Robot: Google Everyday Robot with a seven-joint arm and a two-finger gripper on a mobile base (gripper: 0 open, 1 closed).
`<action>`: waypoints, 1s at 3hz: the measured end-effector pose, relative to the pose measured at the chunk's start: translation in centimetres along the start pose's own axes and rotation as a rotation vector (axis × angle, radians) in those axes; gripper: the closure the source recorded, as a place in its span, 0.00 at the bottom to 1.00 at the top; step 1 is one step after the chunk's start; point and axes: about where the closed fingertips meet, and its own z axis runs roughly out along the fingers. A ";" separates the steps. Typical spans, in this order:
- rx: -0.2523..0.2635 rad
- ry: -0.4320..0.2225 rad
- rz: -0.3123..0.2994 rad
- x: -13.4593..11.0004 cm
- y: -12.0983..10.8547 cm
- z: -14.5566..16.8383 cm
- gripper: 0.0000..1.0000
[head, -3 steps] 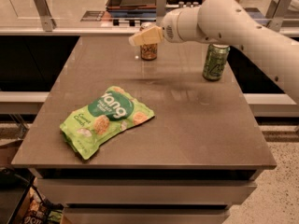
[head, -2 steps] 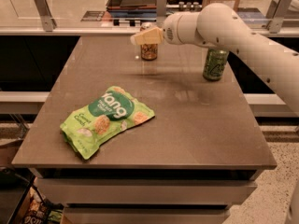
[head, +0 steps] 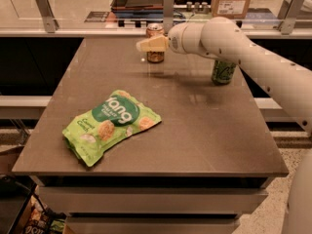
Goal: Move orange can near green rice chip bag
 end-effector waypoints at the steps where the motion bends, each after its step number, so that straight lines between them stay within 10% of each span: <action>1: 0.005 0.000 0.004 0.8 0.1 0.7 0.00; 3: 0.017 -0.046 0.001 0.1 -0.6 1.1 0.00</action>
Offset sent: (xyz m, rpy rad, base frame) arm 0.0085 0.0006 -0.0104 0.0219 -0.0353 -0.0208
